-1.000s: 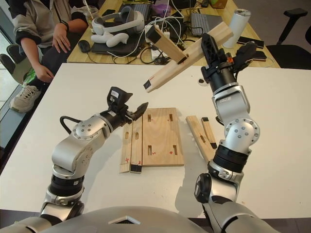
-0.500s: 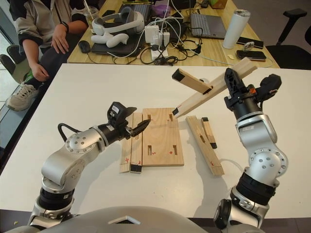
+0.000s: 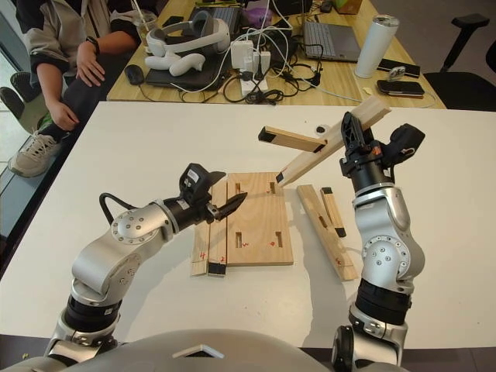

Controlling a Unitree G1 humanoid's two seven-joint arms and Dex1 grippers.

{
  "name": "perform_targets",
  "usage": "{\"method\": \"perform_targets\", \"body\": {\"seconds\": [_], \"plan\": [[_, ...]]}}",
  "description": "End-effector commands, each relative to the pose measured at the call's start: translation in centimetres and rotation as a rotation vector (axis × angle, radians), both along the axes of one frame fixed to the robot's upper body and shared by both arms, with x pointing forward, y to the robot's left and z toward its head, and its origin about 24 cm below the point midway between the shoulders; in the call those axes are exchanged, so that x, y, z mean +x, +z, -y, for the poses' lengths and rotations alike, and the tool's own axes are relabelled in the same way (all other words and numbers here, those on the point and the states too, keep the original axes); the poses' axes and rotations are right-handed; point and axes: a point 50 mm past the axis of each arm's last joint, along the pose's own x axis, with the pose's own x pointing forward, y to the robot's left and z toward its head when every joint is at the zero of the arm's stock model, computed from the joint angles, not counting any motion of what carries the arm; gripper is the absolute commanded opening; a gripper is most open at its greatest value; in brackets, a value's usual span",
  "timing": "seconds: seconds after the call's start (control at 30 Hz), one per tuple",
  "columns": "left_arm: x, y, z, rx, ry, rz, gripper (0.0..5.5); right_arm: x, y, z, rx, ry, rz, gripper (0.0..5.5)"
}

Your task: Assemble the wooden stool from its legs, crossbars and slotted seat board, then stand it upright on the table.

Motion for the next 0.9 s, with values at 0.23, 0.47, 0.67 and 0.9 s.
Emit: {"method": "perform_targets", "body": {"seconds": [0.23, 0.47, 0.67, 0.9], "plan": [[-0.2, 0.0, -0.1, 0.042, -0.043, 0.001, 3.52, 1.0, 0.8, -0.1, -0.120, -0.044, 0.025, 1.01], [-0.3, -0.1, -0.4, 0.071, -0.079, -0.001, 3.52, 1.2, 3.3, -2.1, -0.410, -0.165, 0.132, 1.01], [-0.2, 0.0, -0.6, 0.109, -0.124, 0.002, 3.52, 1.3, 4.8, -2.1, -0.434, -0.268, 0.181, 1.01], [-0.8, 0.2, -0.7, 0.128, -0.233, -0.003, 3.52, 1.8, 5.6, -3.5, -0.540, -0.290, 0.221, 1.01]]}}
